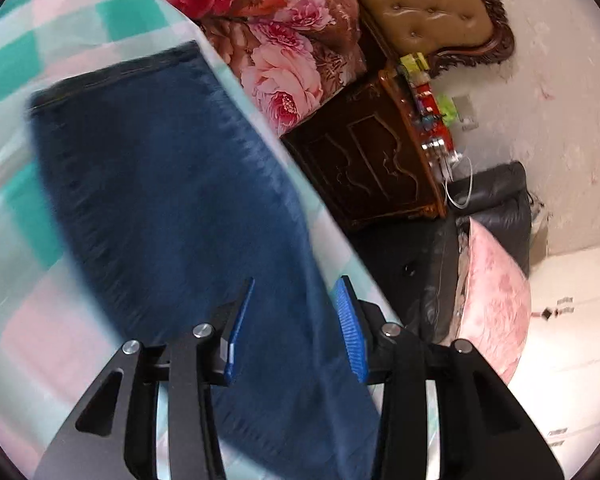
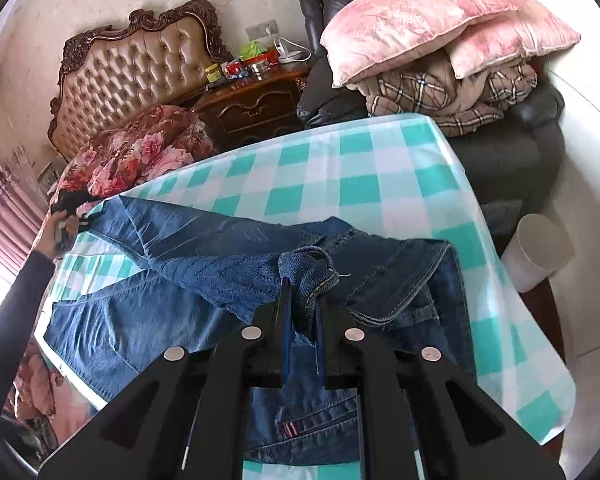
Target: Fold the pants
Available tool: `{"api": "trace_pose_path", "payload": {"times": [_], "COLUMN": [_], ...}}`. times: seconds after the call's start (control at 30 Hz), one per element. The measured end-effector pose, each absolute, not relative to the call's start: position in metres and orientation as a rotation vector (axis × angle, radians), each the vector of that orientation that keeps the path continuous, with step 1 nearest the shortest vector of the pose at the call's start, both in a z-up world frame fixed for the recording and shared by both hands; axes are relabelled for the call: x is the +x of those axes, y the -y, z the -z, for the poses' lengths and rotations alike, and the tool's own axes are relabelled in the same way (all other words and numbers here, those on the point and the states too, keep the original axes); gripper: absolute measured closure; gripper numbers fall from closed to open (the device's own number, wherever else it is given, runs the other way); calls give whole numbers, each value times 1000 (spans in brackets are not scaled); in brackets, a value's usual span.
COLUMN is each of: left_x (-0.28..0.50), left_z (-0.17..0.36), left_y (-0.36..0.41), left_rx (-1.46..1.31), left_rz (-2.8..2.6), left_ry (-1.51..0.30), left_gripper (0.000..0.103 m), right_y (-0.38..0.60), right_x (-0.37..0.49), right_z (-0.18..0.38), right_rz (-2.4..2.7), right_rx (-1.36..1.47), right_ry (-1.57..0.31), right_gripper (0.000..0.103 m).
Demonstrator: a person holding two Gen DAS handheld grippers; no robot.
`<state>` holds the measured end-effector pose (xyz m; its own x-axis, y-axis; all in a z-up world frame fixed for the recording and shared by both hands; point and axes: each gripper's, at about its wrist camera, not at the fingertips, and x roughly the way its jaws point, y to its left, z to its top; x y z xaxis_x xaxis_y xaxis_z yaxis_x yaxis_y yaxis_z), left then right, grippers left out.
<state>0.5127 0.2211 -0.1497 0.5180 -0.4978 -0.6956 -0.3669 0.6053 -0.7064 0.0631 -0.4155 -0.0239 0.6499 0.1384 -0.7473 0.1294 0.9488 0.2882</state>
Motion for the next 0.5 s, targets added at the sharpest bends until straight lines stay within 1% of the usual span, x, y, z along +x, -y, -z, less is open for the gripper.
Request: {"api": "trace_pose_path", "payload": {"times": [0.1, 0.17, 0.2, 0.23, 0.3, 0.4, 0.5], "left_x": [544, 557, 561, 565, 561, 525, 448], "left_z": [170, 177, 179, 177, 165, 119, 64], "left_y": [-209, -205, -205, -205, -212, -228, -256], "left_rx": [-995, -1001, -991, -978, -990, -968, -940], "left_rz": [70, 77, 72, 64, 79, 108, 108], "left_ry": [-1148, -1167, -1178, -1189, -1168, -1105, -1043], "left_gripper": [63, 63, 75, 102, 101, 101, 101], "right_y": [419, 423, 425, 429, 436, 453, 471], "right_x": [66, 69, 70, 72, 76, 81, 82], "right_z": [26, 30, 31, 33, 34, 29, 17], "right_rz": [4, 14, 15, 13, 12, -4, -19], "right_rx": [330, 335, 342, 350, 357, 379, 391], "right_ry": [-879, -892, -897, -903, -906, -896, -881], "right_gripper": [93, 93, 93, 93, 93, 93, 93]}}
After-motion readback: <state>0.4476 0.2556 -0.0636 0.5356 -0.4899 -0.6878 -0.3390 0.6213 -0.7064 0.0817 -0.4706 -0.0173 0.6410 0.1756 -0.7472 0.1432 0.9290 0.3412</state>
